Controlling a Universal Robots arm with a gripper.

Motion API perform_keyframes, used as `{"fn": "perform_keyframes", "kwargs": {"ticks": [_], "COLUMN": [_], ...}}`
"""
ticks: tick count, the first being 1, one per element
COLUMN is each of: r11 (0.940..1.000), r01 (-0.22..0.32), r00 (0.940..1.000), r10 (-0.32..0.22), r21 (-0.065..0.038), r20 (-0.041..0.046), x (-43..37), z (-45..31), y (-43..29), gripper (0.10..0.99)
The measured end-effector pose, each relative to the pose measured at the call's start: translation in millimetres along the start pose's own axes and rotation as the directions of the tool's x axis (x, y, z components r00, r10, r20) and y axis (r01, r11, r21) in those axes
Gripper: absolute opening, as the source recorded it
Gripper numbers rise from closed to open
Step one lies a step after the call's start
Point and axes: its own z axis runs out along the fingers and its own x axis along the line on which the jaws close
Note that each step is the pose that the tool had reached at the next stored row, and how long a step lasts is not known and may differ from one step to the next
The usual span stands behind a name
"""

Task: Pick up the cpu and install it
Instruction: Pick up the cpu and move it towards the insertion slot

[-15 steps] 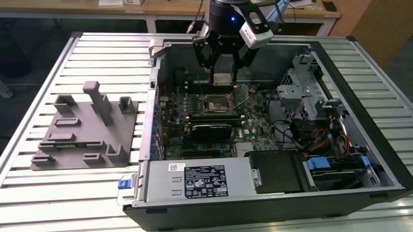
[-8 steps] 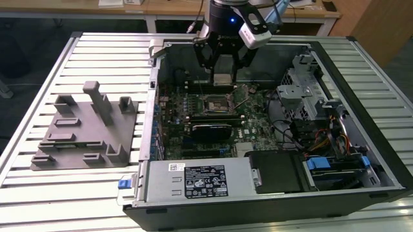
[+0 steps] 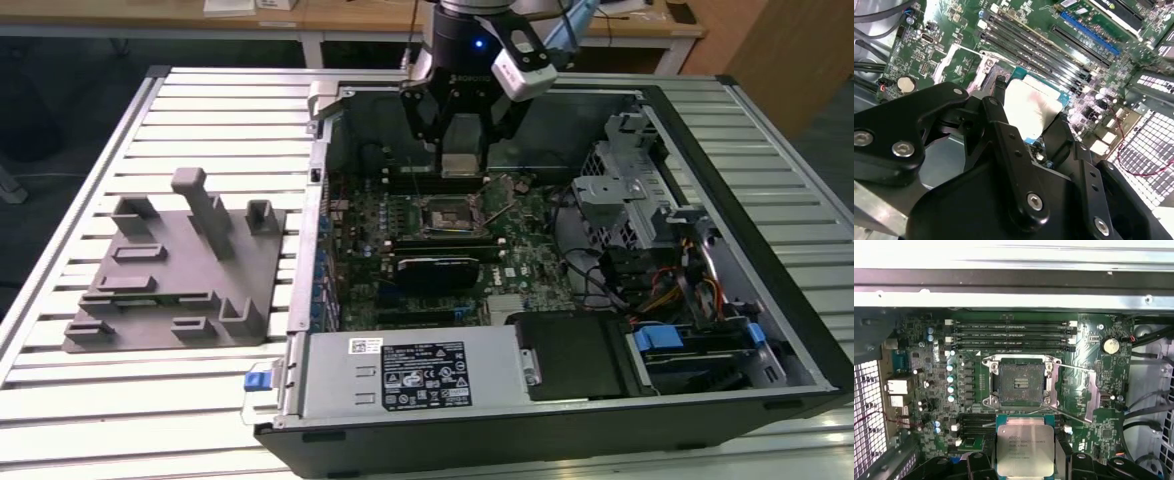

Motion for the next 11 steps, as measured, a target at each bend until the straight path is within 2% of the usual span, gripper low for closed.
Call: {"fn": "perform_keyframes", "kwargs": {"ticks": [4, 8, 10, 11], "r11": [0.9999, 0.9999, 1.0000, 1.0000], "r01": [0.000, 0.000, 0.000, 0.000], "r00": [1.0000, 1.0000, 1.0000, 1.0000], "r10": [0.000, 0.000, 0.000, 0.000], "r21": [0.010, 0.011, 0.006, -0.003], "r20": [0.0001, 0.0002, 0.0000, 0.0000], "x": [-0.8, -0.9, -0.9, -0.8], "z": [2.2, 3.6, 3.6, 3.8], "y": [4.2, 4.9, 4.6, 4.0], "gripper": [0.545, 0.545, 0.545, 0.545]}}
